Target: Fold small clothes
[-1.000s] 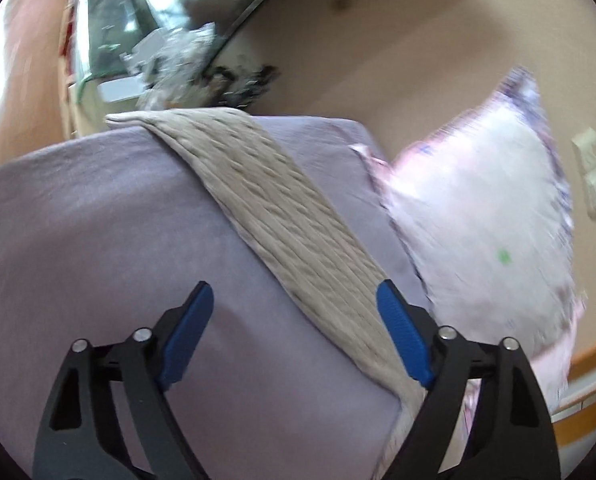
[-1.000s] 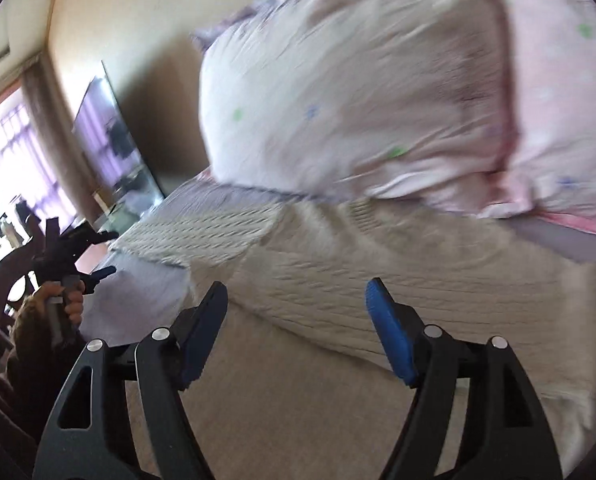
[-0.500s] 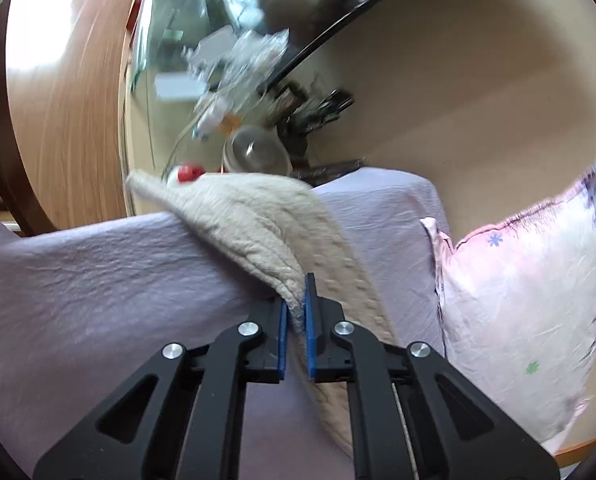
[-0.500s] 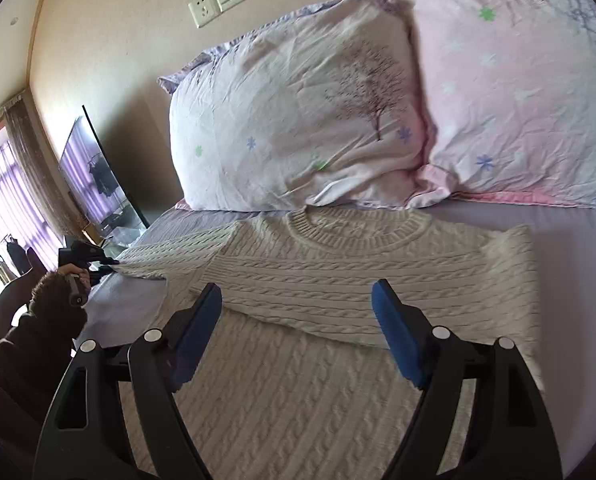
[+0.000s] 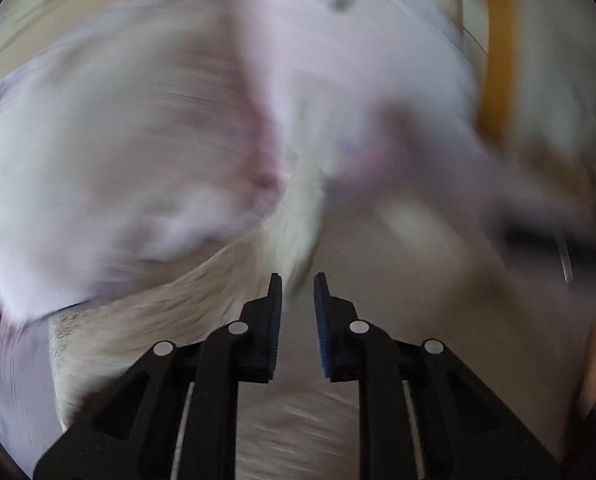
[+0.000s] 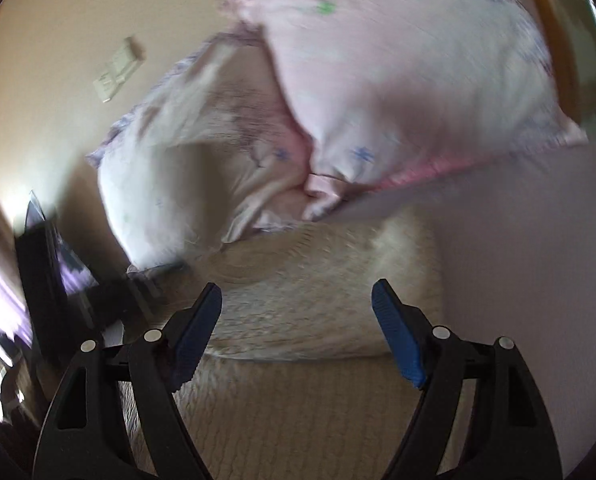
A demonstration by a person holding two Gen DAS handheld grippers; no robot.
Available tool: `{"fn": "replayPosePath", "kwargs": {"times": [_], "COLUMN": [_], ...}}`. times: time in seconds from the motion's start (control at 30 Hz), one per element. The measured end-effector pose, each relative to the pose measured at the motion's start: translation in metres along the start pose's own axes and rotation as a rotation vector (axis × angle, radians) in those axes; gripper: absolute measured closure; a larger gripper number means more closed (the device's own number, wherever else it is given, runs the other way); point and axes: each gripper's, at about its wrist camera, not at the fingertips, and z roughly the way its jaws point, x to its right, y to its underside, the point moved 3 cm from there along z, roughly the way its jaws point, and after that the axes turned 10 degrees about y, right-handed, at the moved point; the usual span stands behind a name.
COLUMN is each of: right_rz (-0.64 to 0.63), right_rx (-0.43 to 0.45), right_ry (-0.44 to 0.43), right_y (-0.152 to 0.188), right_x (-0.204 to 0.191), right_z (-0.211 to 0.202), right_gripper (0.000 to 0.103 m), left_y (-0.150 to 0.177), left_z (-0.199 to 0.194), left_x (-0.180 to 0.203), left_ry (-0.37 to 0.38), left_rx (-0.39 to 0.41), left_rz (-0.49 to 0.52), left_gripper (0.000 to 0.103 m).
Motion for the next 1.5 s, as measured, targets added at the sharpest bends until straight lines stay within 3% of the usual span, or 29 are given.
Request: {"fn": "replayPosePath", "kwargs": {"times": [0.1, 0.13, 0.2, 0.3, 0.43, 0.47, 0.53, 0.6, 0.77, 0.9, 1.07, 1.23, 1.27, 1.3, 1.33, 1.37, 1.43, 1.5], "right_rz": [0.042, 0.049, 0.076, 0.101, 0.109, 0.111, 0.090, 0.026, -0.181, -0.270, -0.151, -0.010, -0.002, 0.004, 0.009, 0.012, -0.004, -0.031], "right_rx": [-0.041, -0.052, -0.102, -0.180, -0.210, -0.214, -0.209, -0.201, -0.225, -0.310, -0.378, -0.422, -0.434, -0.442, -0.447, -0.453, -0.449, -0.406], "right_ry": [0.031, 0.039, 0.038, 0.059, 0.081, 0.058, 0.020, -0.045, -0.218, -0.342, -0.249, -0.251, -0.277, -0.304, -0.330, -0.377, -0.433, -0.485], "right_y": [-0.002, -0.002, -0.002, 0.001, 0.007, 0.010, 0.015, 0.026, 0.073, 0.131, 0.185, 0.207, 0.212, 0.215, 0.215, 0.218, 0.220, 0.213], "right_x": [0.021, 0.024, 0.031, 0.028, 0.022, 0.019, 0.013, 0.006, -0.009, -0.003, 0.047, 0.074, 0.073, 0.071, 0.068, 0.065, 0.058, 0.051], "right_z": [0.006, 0.008, 0.022, 0.045, 0.058, 0.054, 0.043, 0.020, -0.044, -0.099, -0.136, -0.122, -0.116, -0.111, -0.105, -0.102, -0.099, -0.108], "right_gripper": [0.026, 0.033, 0.041, 0.049, 0.049, 0.049, 0.049, 0.044, 0.028, 0.017, 0.016, 0.017, 0.019, 0.030, 0.037, 0.055, 0.085, 0.086], "left_y": [0.035, 0.044, 0.066, 0.101, 0.150, 0.164, 0.198, 0.225, 0.267, 0.285, 0.303, 0.300, 0.299, 0.298, 0.297, 0.298, 0.299, 0.296], "left_z": [-0.007, -0.017, -0.044, -0.083, -0.134, -0.150, -0.180, -0.206, -0.237, -0.238, -0.215, -0.191, -0.187, -0.184, -0.181, -0.179, -0.177, -0.183], "left_x": [0.030, 0.023, 0.000, -0.039, -0.087, -0.097, -0.115, -0.121, -0.111, -0.092, -0.069, -0.065, -0.066, -0.068, -0.068, -0.068, -0.069, -0.069], "left_ry": [0.046, 0.044, 0.016, -0.058, -0.086, -0.068, 0.044, 0.155, 0.280, 0.367, 0.416, 0.487, 0.500, 0.515, 0.530, 0.551, 0.596, 0.590], "left_rx": [-0.038, -0.033, -0.019, -0.025, -0.004, 0.018, 0.083, 0.133, 0.165, 0.124, 0.020, 0.007, 0.012, 0.022, 0.032, 0.039, 0.058, 0.078], "left_rz": [0.070, 0.048, -0.023, -0.140, -0.339, -0.409, -0.566, -0.657, -0.688, -0.668, -0.669, -0.732, -0.748, -0.772, -0.796, -0.820, -0.870, -0.873], "left_gripper": [0.085, 0.082, 0.073, 0.072, 0.059, 0.056, 0.050, 0.049, 0.046, 0.044, 0.043, 0.045, 0.046, 0.049, 0.064, 0.084, 0.091, 0.094]}}
